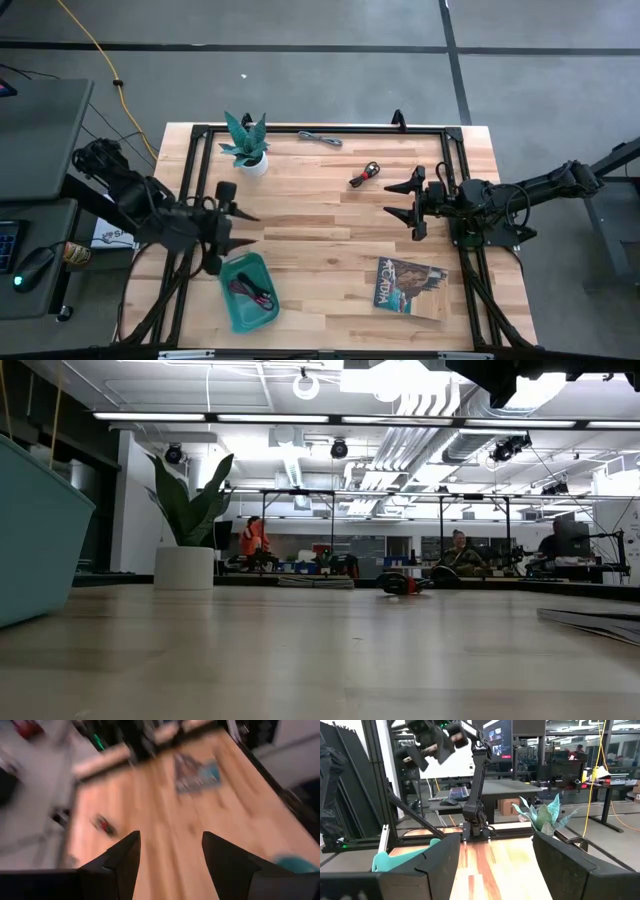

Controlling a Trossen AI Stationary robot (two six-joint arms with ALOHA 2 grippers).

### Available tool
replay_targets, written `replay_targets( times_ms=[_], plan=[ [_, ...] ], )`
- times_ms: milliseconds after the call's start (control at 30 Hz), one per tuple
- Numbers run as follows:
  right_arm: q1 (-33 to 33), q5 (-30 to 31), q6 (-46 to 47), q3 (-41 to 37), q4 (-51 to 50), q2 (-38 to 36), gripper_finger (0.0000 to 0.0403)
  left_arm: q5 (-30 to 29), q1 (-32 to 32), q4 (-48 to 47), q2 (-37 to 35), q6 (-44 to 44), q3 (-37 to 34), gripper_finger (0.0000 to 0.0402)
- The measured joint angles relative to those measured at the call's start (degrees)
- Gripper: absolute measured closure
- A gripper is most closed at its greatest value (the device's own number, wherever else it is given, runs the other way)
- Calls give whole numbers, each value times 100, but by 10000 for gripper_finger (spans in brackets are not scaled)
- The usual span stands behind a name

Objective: Pick and place USB-C Cables
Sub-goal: Put the black USB cable into the green bin

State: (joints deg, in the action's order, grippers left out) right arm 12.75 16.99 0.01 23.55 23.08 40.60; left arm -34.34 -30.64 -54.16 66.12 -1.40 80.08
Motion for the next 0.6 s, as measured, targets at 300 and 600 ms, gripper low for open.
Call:
replay_targets(
  times_ms=[300,600],
  plan=[
    [0,0,17,0,-33,0,159,1747,1548,3585,-779,2259,-1468,210],
    [0,0,17,0,-68,0,159,3431,3781,5107,-1638,2030,-3416,210]
  ],
)
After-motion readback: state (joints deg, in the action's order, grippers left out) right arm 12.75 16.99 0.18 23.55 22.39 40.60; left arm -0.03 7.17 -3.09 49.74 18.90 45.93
